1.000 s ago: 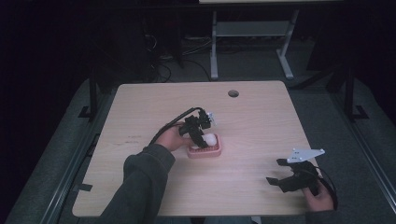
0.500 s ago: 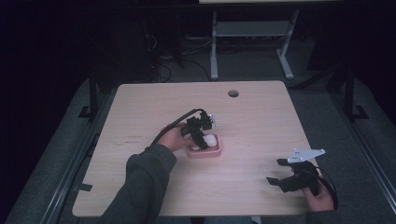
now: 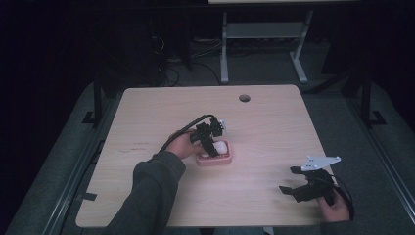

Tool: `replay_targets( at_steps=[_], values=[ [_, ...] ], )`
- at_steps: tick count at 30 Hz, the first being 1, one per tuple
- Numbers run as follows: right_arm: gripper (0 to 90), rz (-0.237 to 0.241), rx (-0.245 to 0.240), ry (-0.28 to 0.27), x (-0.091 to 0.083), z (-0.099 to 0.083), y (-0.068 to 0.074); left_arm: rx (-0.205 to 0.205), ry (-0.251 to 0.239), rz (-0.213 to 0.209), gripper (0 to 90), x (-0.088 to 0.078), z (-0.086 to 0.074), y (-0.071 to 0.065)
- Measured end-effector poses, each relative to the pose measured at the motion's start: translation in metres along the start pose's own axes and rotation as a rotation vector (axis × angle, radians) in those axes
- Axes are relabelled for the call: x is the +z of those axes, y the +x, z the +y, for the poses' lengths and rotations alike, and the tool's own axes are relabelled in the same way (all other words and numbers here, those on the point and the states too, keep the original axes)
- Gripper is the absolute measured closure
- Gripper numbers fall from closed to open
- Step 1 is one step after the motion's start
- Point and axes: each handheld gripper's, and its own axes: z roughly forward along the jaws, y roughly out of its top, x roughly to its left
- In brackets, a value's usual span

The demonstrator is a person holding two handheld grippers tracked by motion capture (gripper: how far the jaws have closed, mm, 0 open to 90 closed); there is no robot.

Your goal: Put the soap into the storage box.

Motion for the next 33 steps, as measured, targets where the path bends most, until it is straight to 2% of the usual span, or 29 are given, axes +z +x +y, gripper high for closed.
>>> replay_targets(
  at_steps=[11, 27, 33],
  values=[
    [14.3, 0.0, 0.002, 0.001, 0.0, 0.0, 0.0, -0.005, 0.014, 0.004, 48.5, 0.001, 0.0, 0.0],
    [14.3, 0.002, -0.002, 0.006, 0.001, 0.0, 0.001, 0.004, -0.007, 0.023, 40.5, -0.013, -0.001, -0.006],
    [14.3, 0.001, -0.006, 0.006, 0.002, 0.0, 0.001, -0.005, -0.016, 0.027, 38.9, -0.02, -0.004, -0.008]
  ],
)
